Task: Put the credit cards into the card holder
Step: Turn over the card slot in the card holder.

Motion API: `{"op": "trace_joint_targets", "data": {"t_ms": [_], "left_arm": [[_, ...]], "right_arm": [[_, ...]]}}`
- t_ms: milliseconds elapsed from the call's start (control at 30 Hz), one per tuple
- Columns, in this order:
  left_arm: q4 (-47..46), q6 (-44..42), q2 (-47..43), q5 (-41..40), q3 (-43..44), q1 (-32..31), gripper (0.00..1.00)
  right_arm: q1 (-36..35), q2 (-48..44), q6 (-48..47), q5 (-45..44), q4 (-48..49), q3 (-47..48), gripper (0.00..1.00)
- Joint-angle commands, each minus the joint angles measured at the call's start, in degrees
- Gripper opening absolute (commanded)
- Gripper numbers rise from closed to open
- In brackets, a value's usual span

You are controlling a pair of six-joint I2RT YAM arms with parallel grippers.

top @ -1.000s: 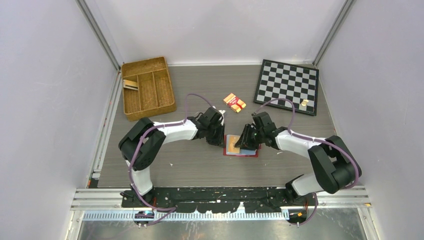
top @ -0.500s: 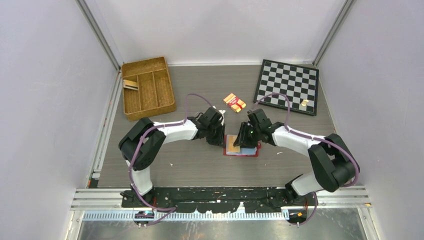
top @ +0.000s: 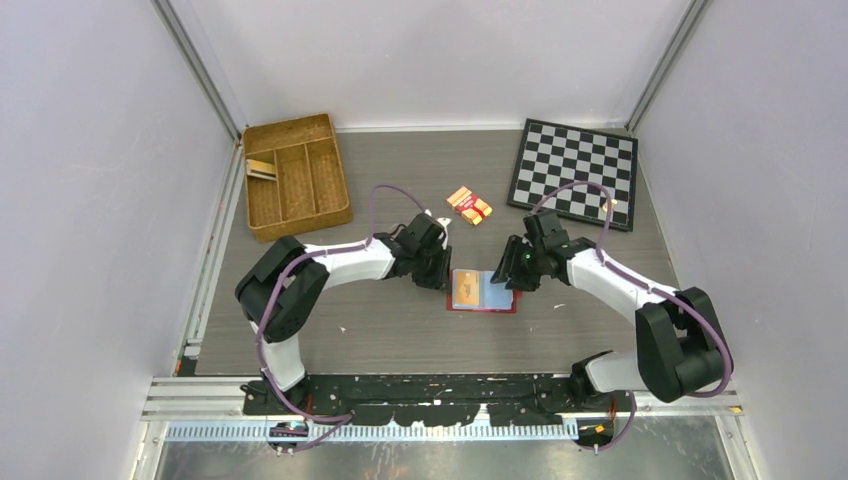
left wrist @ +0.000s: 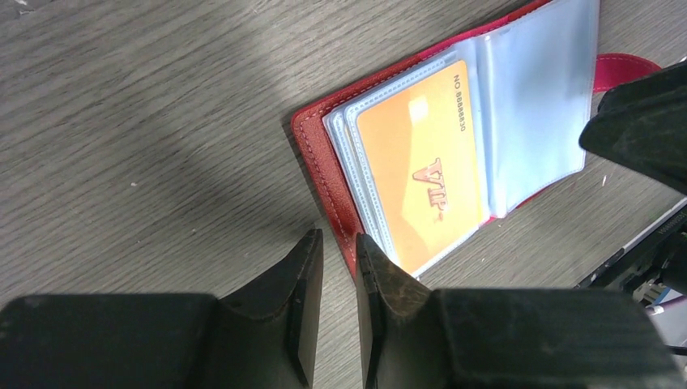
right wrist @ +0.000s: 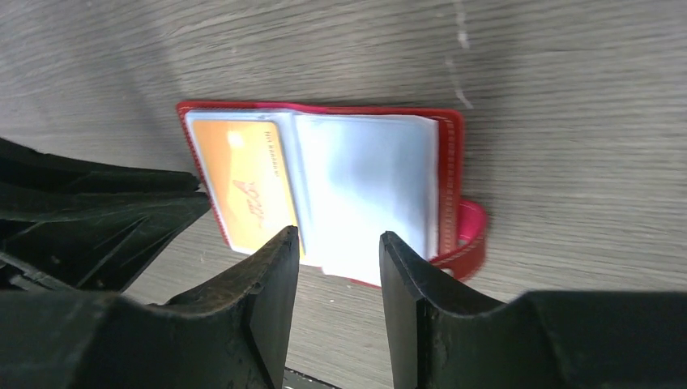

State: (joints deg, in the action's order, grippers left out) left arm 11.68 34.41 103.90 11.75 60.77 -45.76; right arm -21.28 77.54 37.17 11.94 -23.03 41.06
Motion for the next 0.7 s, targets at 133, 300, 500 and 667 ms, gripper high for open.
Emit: {"op": "trace_joint_targets", "data": {"t_ms": [133, 300, 500, 667], "left_arm": [[0.38, -0.84, -0.62, -0.32, 2.91, -0.18, 0.23], [0.57, -0.92, -0.01, -0.26, 3.3, -0.17, 0.23], [0.54, -0.88, 0.16, -0.25, 3.22, -0.2, 0.23], [0.55, -0.85, 0.09, -0.32, 3.04, -0.17, 0.22]], "right_arm": [[3.83, -1.07, -2.8, 1.57, -2.03, -1.14, 0.46], [4.22, -0.38, -3.27, 1.41, -2.02, -1.4, 0.45], [4.45, 0.28, -3.22, 1.84, -1.05, -1.9, 0.43], [4.55, 1.31, -3.23, 1.84, -0.42, -2.38, 0.42]]}}
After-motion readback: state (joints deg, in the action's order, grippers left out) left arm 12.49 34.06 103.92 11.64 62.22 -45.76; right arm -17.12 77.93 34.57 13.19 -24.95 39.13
